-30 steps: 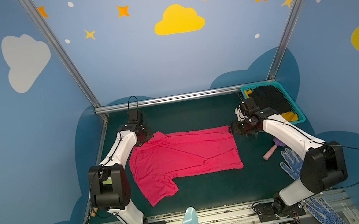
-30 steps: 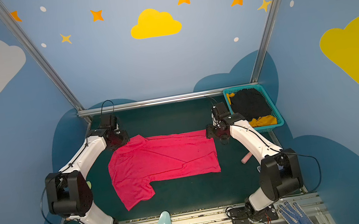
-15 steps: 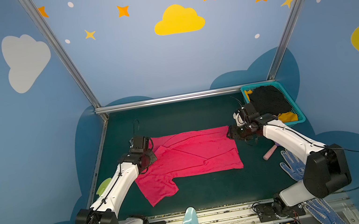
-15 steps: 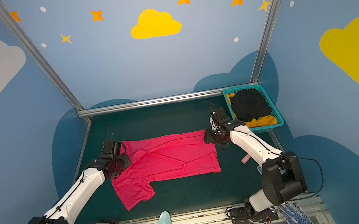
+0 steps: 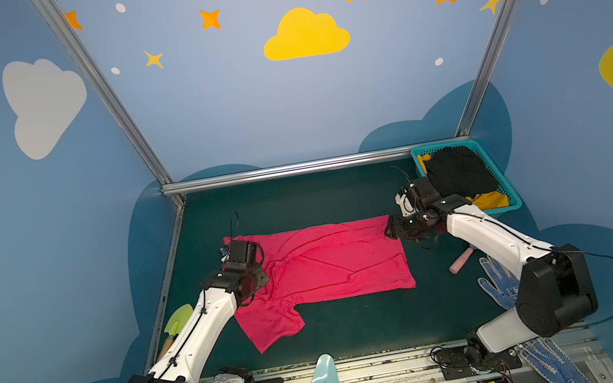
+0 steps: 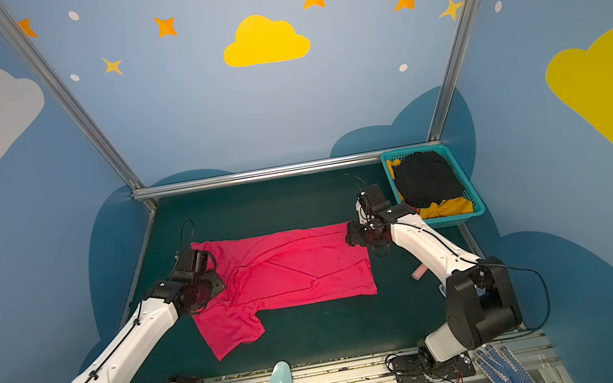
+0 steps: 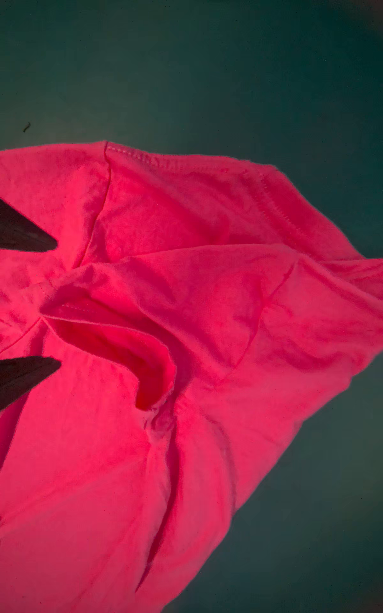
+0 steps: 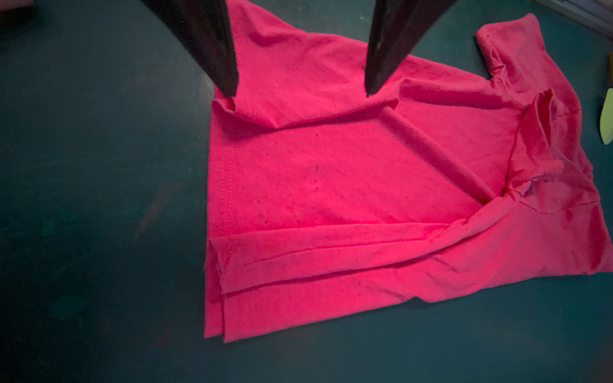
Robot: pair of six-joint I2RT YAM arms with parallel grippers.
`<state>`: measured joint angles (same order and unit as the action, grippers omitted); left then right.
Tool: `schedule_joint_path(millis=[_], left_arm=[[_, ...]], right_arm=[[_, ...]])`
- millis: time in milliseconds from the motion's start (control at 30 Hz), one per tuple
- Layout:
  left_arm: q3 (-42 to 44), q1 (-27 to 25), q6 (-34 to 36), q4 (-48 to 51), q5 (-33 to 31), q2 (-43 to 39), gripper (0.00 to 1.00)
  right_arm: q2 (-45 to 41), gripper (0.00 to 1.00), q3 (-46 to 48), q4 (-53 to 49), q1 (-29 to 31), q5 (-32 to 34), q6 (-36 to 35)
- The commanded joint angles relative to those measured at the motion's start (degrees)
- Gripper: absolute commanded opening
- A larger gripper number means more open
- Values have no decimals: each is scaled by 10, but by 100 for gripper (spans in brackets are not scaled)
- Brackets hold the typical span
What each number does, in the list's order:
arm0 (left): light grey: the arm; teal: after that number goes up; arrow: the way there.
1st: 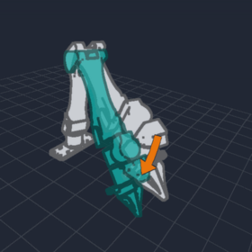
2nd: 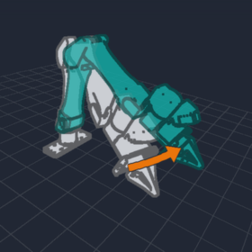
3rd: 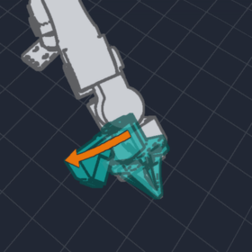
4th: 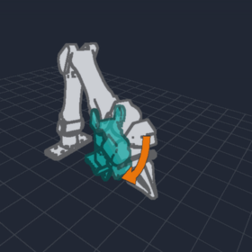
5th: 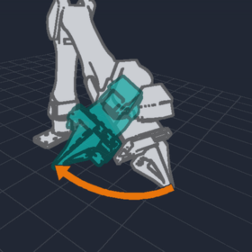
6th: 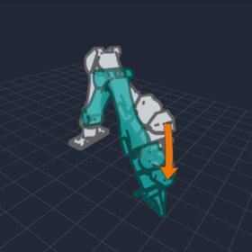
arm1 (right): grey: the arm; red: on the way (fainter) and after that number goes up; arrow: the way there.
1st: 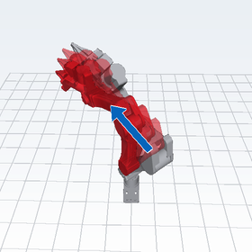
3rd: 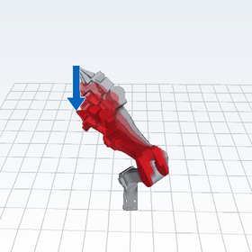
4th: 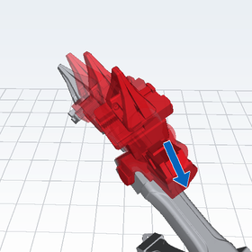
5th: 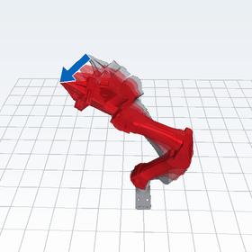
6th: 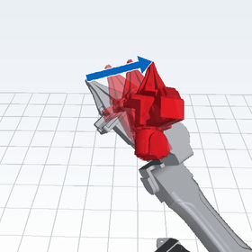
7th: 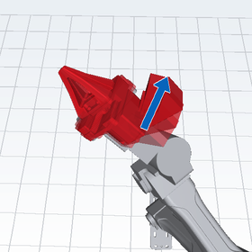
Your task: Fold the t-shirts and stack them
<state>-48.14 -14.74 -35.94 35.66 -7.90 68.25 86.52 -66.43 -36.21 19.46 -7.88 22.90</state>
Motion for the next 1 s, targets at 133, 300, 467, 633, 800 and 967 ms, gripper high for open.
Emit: schedule_joint_path(millis=[133,300,467,633,800,967], left_arm=[[-173,2,67,50,-5,178,57],[-291,1,89,98,21,336,57],[-328,-1,101,94,62,408,64],[-335,-2,111,86,91,442,72],[-334,-10,114,86,106,450,71],[-312,-23,115,85,106,421,63]], right_arm=[[104,51,-126,-41,6,-8,-35],[202,51,-226,-96,5,30,-61],[283,52,-304,-140,-12,52,-79],[339,53,-349,-150,-18,20,-87],[373,53,-374,-154,-7,-4,-88],[384,52,-363,-152,0,-9,-87]])
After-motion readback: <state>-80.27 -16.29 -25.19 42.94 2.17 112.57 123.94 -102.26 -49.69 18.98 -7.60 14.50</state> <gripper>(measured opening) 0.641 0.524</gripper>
